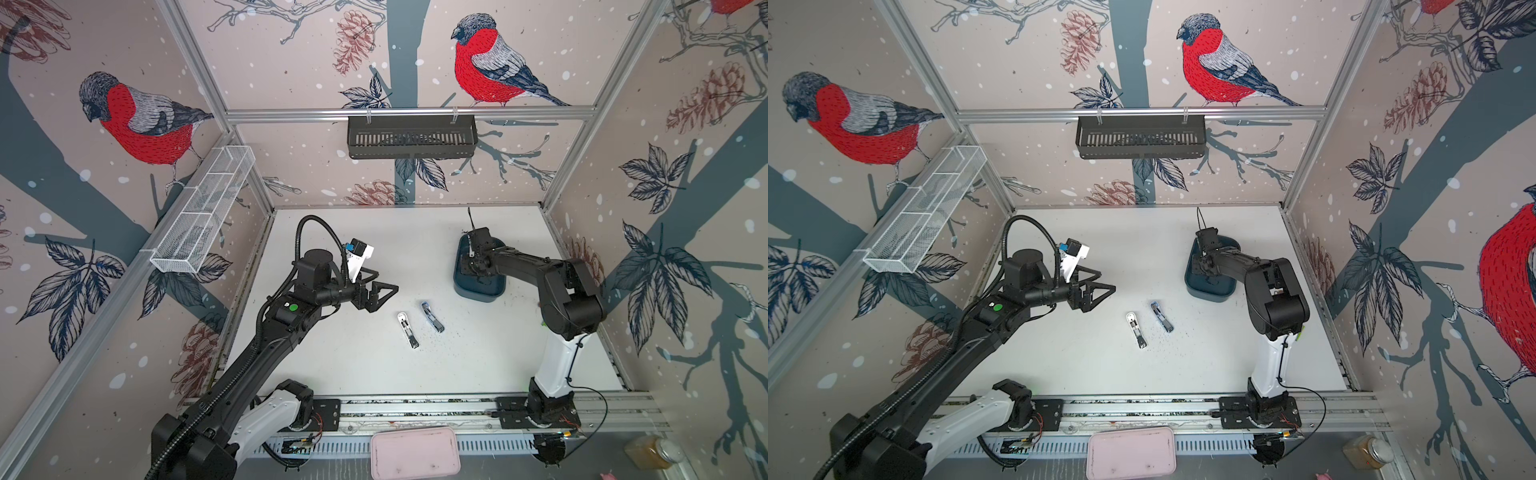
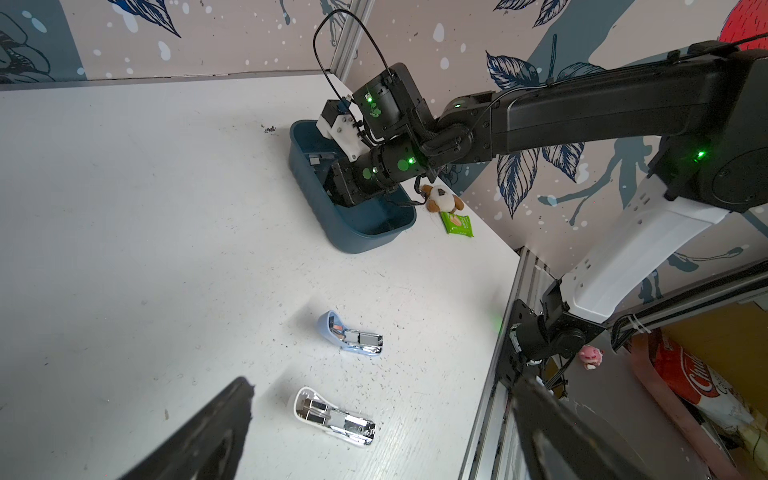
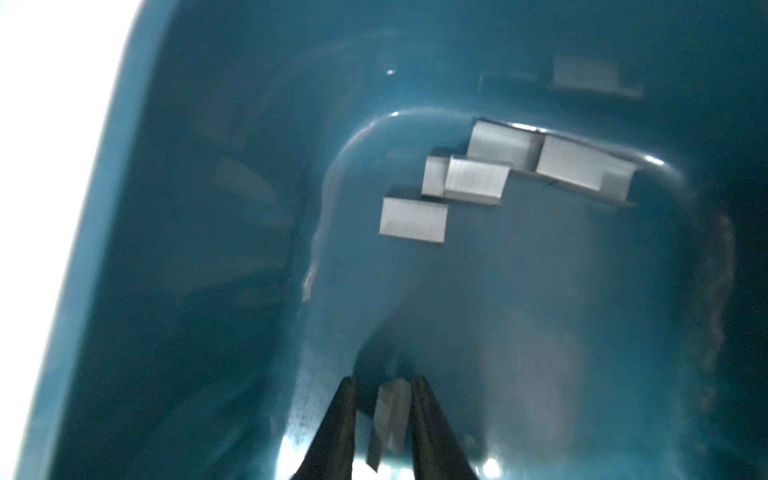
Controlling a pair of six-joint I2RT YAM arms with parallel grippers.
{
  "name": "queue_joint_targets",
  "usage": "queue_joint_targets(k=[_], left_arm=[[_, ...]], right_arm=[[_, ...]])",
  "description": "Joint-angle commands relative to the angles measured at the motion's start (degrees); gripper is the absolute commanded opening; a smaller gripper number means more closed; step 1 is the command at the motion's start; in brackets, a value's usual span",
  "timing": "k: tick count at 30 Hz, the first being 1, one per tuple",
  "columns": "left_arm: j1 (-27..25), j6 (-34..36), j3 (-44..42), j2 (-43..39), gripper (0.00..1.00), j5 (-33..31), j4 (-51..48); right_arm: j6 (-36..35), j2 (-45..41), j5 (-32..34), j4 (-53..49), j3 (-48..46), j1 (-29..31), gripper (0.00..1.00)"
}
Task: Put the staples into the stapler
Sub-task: 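Lower the right gripper into the bin and grasp a silver staple strip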
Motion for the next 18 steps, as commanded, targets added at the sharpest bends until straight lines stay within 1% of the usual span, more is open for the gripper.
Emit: queue_joint_targets(k=[1, 11, 18], left_arm=[[0.2, 1.1, 0.4, 0.0, 0.97, 1.5, 1.2], [0.2, 1.1, 0.4, 0.0, 0.97, 1.6, 1.2], [0.3, 1.1, 0.4, 0.0, 0.97, 1.7, 1.2]], right_arm=[[0.5, 0.5, 2.3, -1.2, 0.4, 0.2, 0.23], [-0.1, 0.3, 4.1, -1.4, 0.7, 0.5, 0.16], [-0.3, -0.5, 4.2, -1.5, 0.9, 0.4, 0.15]])
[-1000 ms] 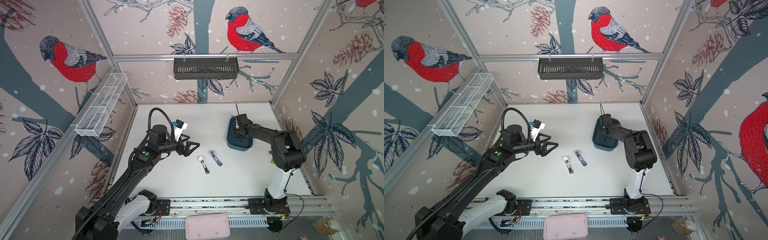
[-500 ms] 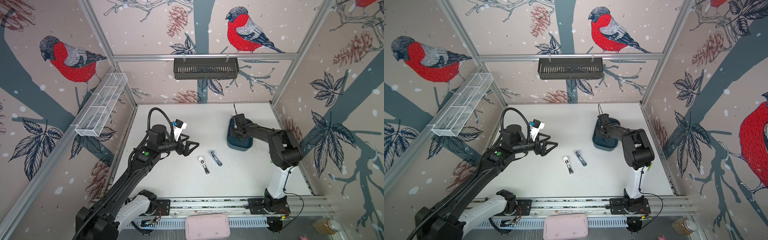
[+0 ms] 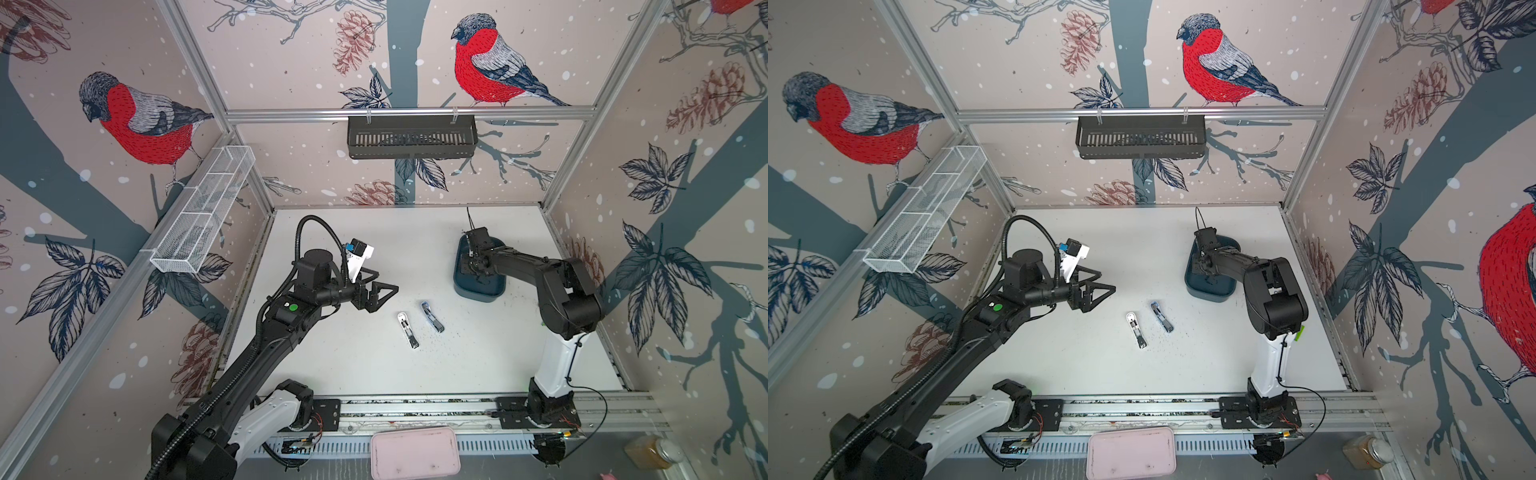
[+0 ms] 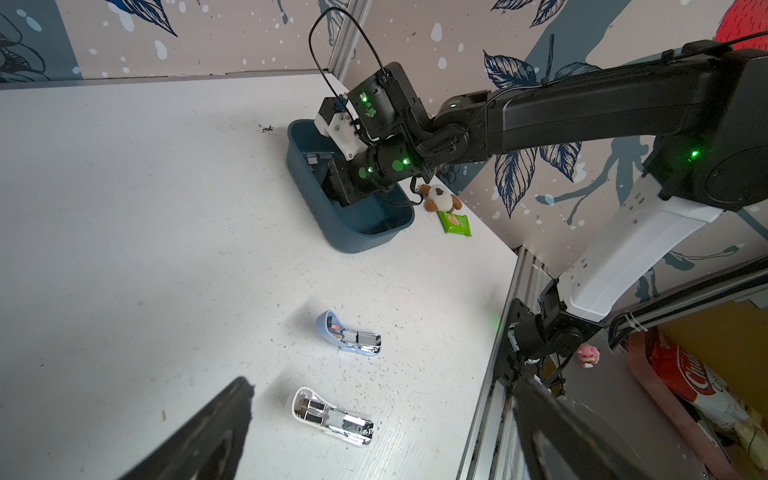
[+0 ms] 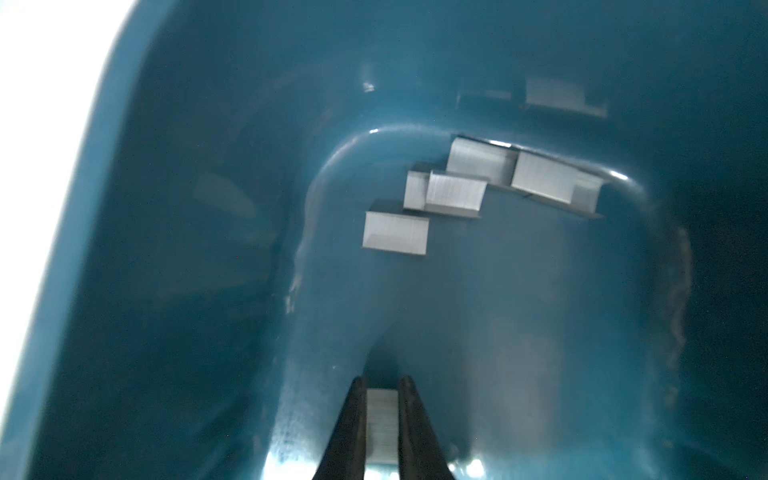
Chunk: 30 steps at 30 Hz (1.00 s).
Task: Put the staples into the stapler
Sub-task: 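Lower the right gripper into the bin and grasp a silver staple strip, then lift the staple strip out of the bin with the right gripper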
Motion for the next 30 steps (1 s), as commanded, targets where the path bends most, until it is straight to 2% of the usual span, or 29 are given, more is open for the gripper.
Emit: queue_joint_targets(k=[1, 16, 24, 30], left_arm=[[0.1, 1.1, 0.4, -0.1, 0.97, 1.3, 1.3], [1.5, -0.7, 0.2, -0.4, 0.98, 1.8, 2.1], [3.3, -2.6, 0.0, -1.3, 0.97, -3.7, 1.6], [4.6, -2.8, -0.1, -2.0, 0.98, -5.4, 1.5]], right_arm=[[-0.1, -0.8, 1.4, -1.3, 0.6, 0.1, 0.15], [0.1, -9.7, 1.1, -4.0, 1.6, 3.2, 0.15], [2.6, -12.7, -0.3, -4.9, 4.1, 10.7, 0.15], [5.7, -9.7, -1.4, -3.8, 6.9, 16.4, 0.15]])
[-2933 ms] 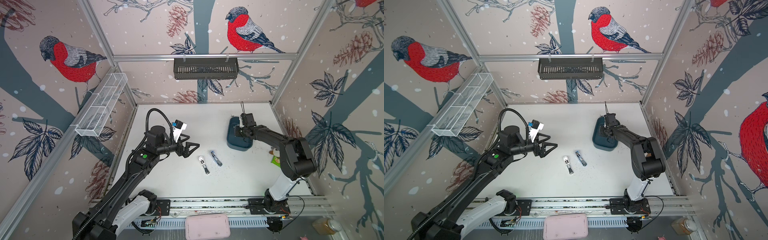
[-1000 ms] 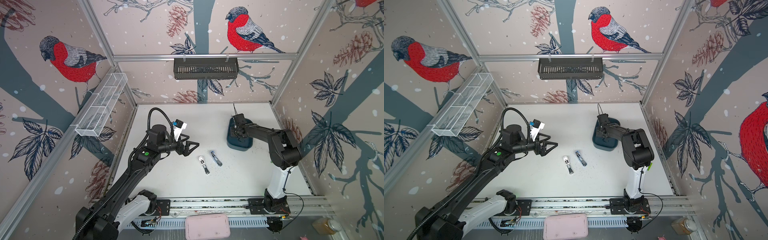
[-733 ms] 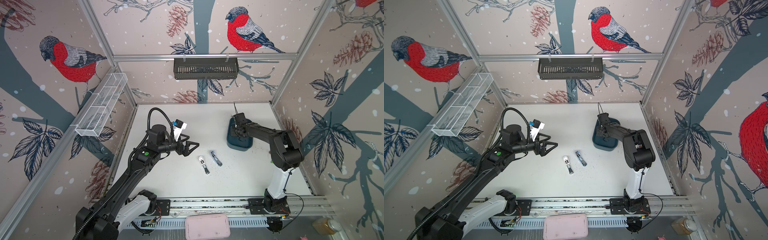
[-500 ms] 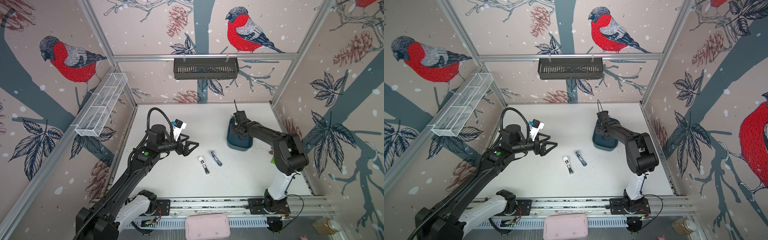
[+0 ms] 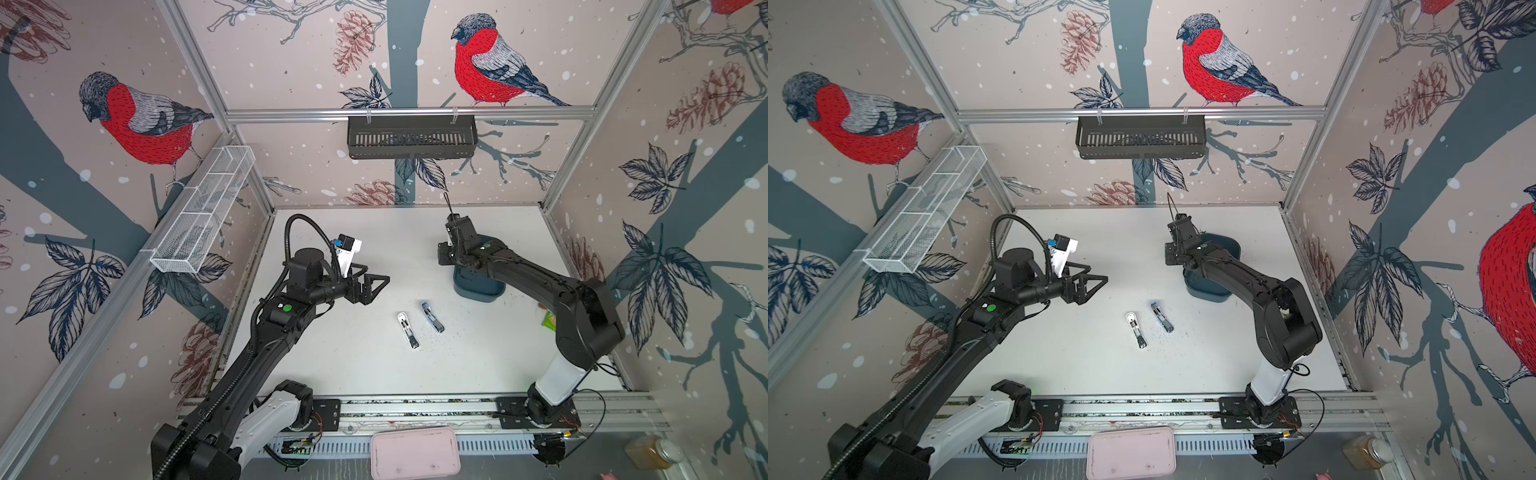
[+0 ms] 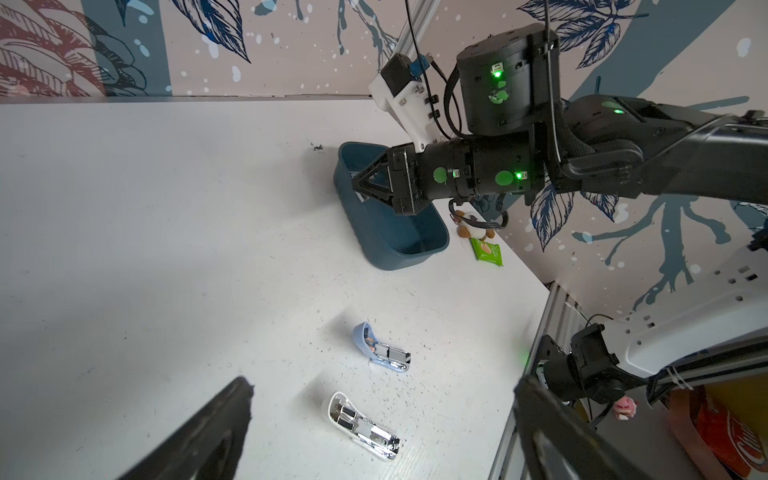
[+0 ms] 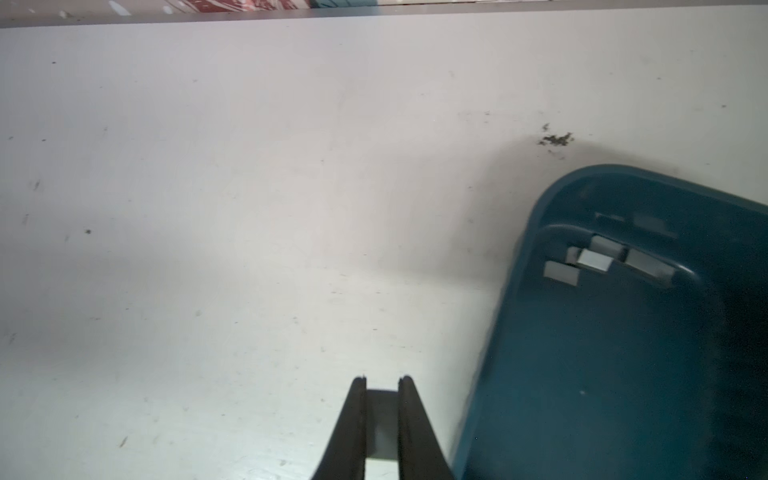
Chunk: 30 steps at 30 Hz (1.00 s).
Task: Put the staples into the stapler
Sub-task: 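Lift the staple strip out of the bin with the right gripper, then carry the strip toward the staplers and release it onto the table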
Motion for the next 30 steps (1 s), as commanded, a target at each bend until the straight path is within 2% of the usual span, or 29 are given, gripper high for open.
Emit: queue_joint_targets(k=[1, 11, 30], left_arm=[[0.4, -0.1, -0.1, -0.8, 0.98, -1.5, 1.4], [0.4, -0.7, -0.2, -1.8, 0.97, -3.3, 0.5], [0.3, 0.0, -0.5, -1.2, 0.98, -4.6, 0.6]], right_arm=[[3.0, 2.2, -1.1, 0.6, 1.4, 2.4, 0.15], [6.4, 12.0, -2.4, 3.6, 4.8, 8.2, 0.15], [9.1, 18.6, -0.1, 5.7, 4.3, 8.6, 0.19]])
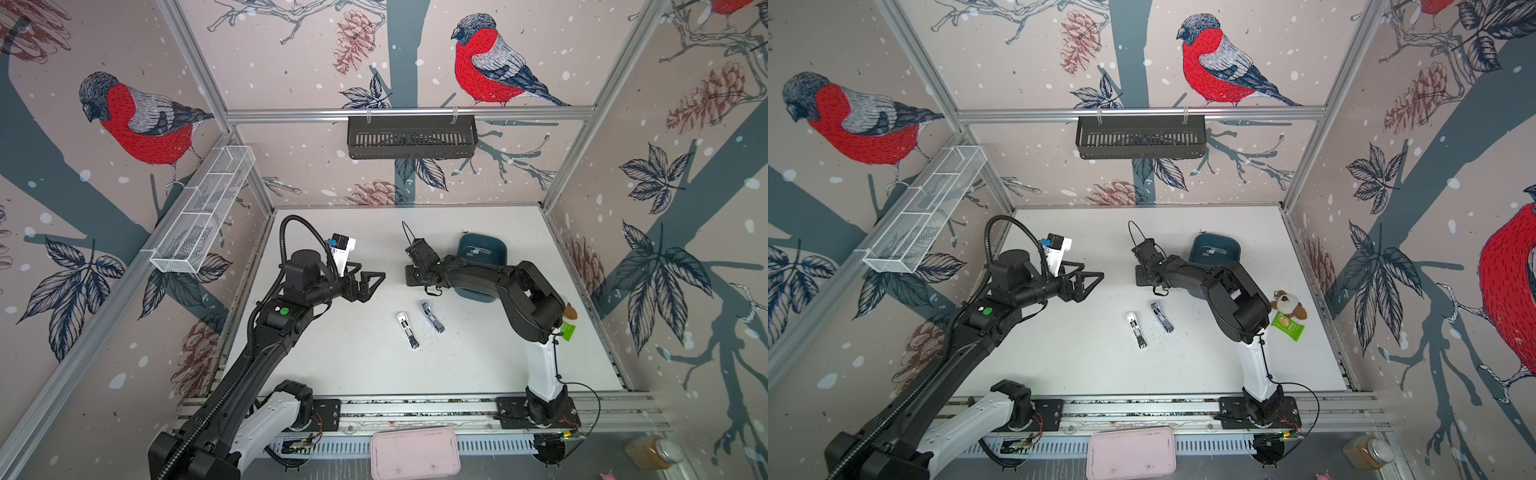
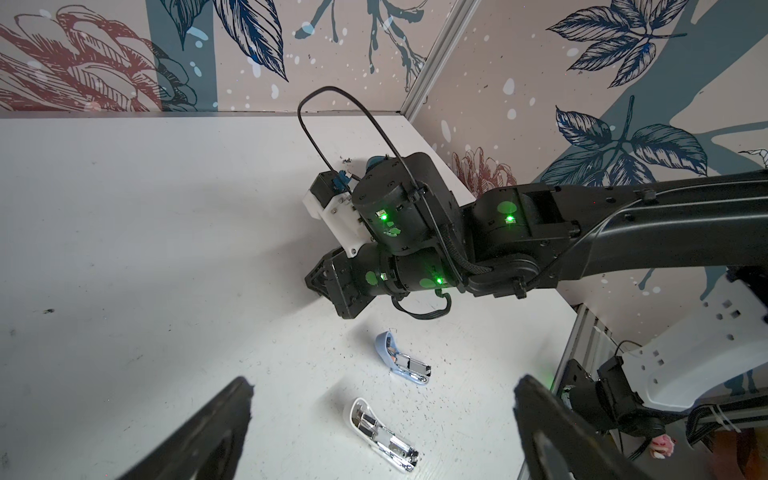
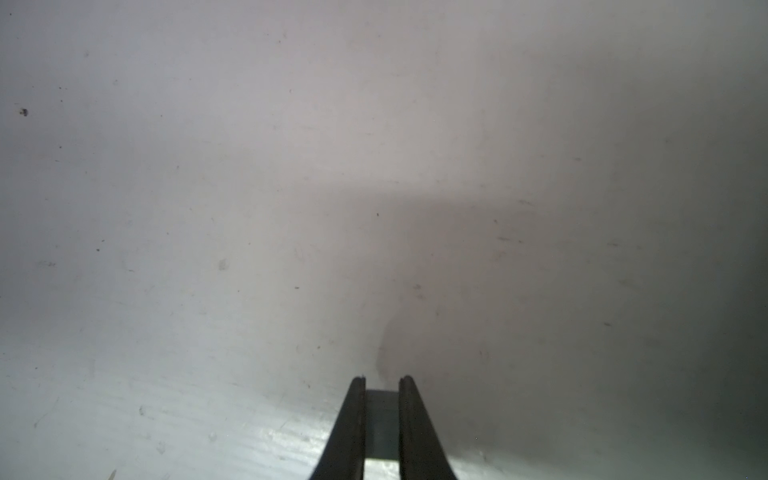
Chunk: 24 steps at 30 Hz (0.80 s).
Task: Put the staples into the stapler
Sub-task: 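Carry the strip toward the staplers and release it onto the table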
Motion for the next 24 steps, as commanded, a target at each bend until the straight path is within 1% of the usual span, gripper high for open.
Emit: queue_joint_targets(k=[1, 10, 24], left_arm=[[0.2, 0.4, -0.1, 0.2, 0.98, -0.3, 0.6], [0.2, 0.4, -0.1, 0.8, 0.98, -0.2, 0.6], [0.2, 0.4, 0.2, 1.5, 0.98, -0.1, 0.5]], right_arm=[[0.5, 0.3, 0.9, 1.4, 0.0, 0.0, 0.20], [0.5, -0.5, 0.3, 2.0, -0.7, -0.2, 0.29], [1.7, -3.3, -5.5, 5.9, -6.0, -0.5, 0.29]])
